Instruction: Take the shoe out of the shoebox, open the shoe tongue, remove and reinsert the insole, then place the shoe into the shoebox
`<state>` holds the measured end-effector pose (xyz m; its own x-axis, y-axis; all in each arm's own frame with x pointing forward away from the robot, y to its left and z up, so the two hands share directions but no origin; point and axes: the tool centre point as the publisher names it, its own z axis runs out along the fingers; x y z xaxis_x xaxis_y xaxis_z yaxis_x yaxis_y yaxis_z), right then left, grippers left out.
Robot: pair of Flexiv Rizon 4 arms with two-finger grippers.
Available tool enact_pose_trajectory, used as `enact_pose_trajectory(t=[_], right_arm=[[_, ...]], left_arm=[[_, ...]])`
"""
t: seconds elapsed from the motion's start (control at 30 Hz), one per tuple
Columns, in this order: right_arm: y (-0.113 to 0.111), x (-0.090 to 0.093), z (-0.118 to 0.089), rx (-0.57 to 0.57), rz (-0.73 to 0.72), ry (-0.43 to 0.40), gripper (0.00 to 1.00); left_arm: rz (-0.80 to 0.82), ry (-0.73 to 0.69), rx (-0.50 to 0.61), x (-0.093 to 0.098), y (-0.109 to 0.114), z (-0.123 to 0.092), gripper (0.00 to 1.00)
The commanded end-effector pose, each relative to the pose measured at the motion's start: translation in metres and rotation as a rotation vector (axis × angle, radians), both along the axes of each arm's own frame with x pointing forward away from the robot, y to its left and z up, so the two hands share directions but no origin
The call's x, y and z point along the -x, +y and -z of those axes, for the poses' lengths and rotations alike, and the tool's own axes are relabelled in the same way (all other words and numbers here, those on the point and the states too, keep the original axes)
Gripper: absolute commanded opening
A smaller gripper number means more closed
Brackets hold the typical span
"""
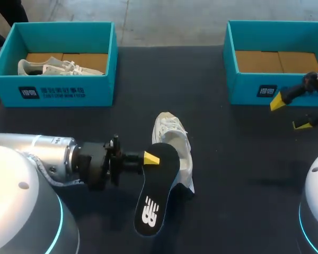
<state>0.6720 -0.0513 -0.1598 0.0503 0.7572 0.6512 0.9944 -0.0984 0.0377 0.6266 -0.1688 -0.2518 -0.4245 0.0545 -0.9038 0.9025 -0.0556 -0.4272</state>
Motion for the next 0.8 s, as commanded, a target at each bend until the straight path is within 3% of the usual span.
enact_pose_trajectory(t=[0.03,0.8], right_arm=[[-0.014,0.007,-0.013,0.032,0.002,0.01,1.0],[-0.014,0.018,-0.01,0.025,-0.04,0.026,1.0]], left_arm=[[-0.008,0.036,-0.005,0.003,-0.001,0.002,0.0],[0.032,0.245,0.114,0.001,-0.012,0.005,0.0]])
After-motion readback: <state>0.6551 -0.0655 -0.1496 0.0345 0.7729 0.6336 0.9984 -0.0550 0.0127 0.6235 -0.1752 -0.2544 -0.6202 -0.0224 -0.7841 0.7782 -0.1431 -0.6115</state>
